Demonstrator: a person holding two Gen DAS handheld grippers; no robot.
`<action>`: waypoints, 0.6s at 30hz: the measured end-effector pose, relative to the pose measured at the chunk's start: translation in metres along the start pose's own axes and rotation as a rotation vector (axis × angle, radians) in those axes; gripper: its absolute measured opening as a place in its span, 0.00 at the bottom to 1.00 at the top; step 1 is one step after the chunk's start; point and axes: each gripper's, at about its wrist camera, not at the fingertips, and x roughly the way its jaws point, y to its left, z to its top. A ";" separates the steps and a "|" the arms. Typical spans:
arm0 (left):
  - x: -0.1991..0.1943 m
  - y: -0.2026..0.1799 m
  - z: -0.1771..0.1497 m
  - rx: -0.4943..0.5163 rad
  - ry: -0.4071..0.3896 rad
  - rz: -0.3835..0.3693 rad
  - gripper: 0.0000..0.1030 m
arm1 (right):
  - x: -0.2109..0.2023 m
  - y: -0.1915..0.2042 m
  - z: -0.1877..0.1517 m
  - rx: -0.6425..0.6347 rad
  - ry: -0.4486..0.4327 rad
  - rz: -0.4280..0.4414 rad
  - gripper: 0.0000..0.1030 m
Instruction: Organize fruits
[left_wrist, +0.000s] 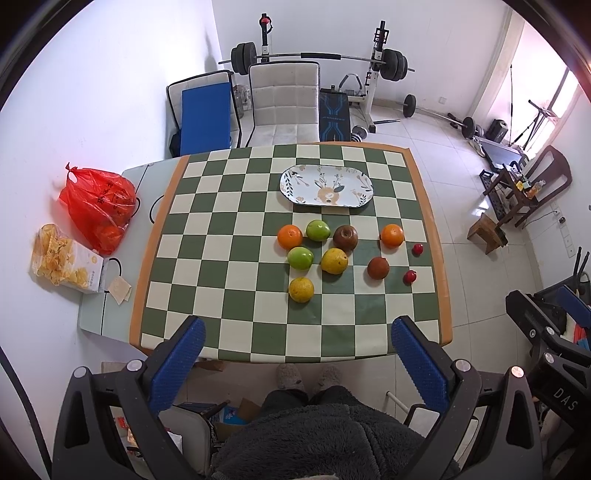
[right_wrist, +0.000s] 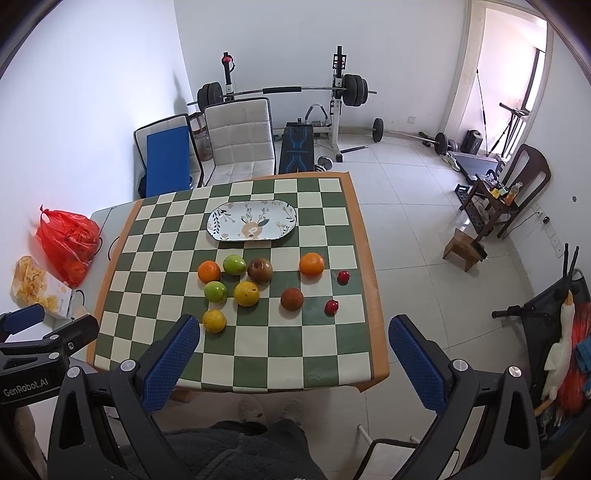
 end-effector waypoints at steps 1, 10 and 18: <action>0.000 0.000 0.000 0.001 0.000 0.000 1.00 | 0.000 0.000 0.000 0.001 0.000 0.001 1.00; 0.000 0.001 -0.002 0.001 -0.004 0.001 1.00 | -0.002 0.001 -0.001 0.002 0.000 0.004 1.00; -0.001 -0.003 0.004 0.002 -0.005 0.000 1.00 | -0.002 0.001 0.000 0.005 -0.001 0.006 1.00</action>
